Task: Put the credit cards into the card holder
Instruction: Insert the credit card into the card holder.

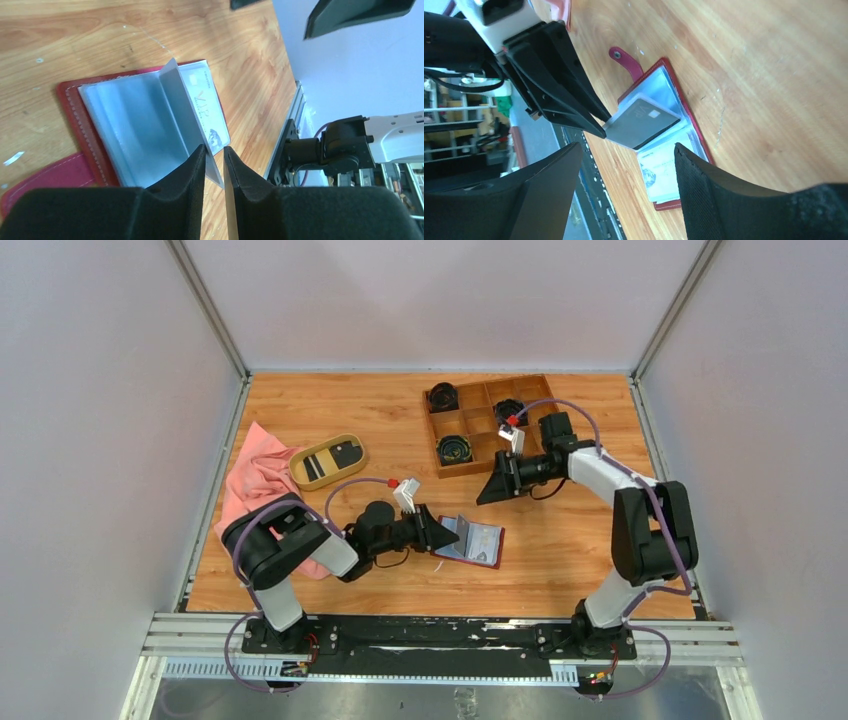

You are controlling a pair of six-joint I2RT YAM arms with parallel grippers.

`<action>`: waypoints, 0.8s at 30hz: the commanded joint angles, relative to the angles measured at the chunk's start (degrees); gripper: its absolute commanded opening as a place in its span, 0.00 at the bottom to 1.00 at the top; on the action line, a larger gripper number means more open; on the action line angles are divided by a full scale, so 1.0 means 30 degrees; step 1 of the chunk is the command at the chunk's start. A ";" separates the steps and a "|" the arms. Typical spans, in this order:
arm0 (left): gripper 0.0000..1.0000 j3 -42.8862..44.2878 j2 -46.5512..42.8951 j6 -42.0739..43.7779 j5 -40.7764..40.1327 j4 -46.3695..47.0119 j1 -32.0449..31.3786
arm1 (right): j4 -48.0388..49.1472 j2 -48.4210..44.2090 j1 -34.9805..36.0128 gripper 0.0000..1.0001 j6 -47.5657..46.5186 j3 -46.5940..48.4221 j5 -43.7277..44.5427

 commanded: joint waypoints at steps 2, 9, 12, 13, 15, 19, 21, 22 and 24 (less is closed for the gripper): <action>0.25 0.0833 0.0003 0.0248 0.0273 -0.0346 -0.0690 | -0.4376 -0.2079 -0.1213 0.72 -0.5414 0.1276 -0.0627; 0.34 0.3343 0.1234 0.0689 0.0234 -0.2362 -0.2602 | -0.4525 -0.3909 -0.1779 0.72 -0.6088 0.1175 0.0008; 0.35 0.4346 0.2289 0.0542 0.0381 -0.2361 -0.3202 | -0.4569 -0.4390 -0.2014 0.72 -0.6226 0.1075 0.0191; 0.36 0.4444 0.2269 0.0580 0.0355 -0.2373 -0.3250 | -0.4569 -0.4568 -0.2122 0.72 -0.6299 0.1011 0.0224; 0.36 0.4340 0.1530 0.1044 0.0014 -0.2903 -0.3248 | -0.4561 -0.4911 -0.2354 0.72 -0.6538 0.0903 0.0302; 0.40 0.4270 -0.1730 0.3723 -0.0938 -0.6513 -0.3228 | -0.4616 -0.5800 -0.2752 0.72 -0.7236 0.0788 0.0358; 0.43 0.4344 -0.3867 0.5624 -0.1683 -0.8908 -0.3152 | -0.4814 -0.6341 -0.2856 0.72 -0.7884 0.0781 0.0450; 0.45 0.4381 -0.4964 0.6658 -0.2254 -1.0135 -0.3079 | -0.4897 -0.6643 -0.2894 0.72 -0.8198 0.0794 0.0622; 0.51 0.4414 -0.7340 0.9208 -0.3622 -1.2675 -0.2851 | -0.5136 -0.7336 -0.2942 0.72 -0.8915 0.0779 0.0953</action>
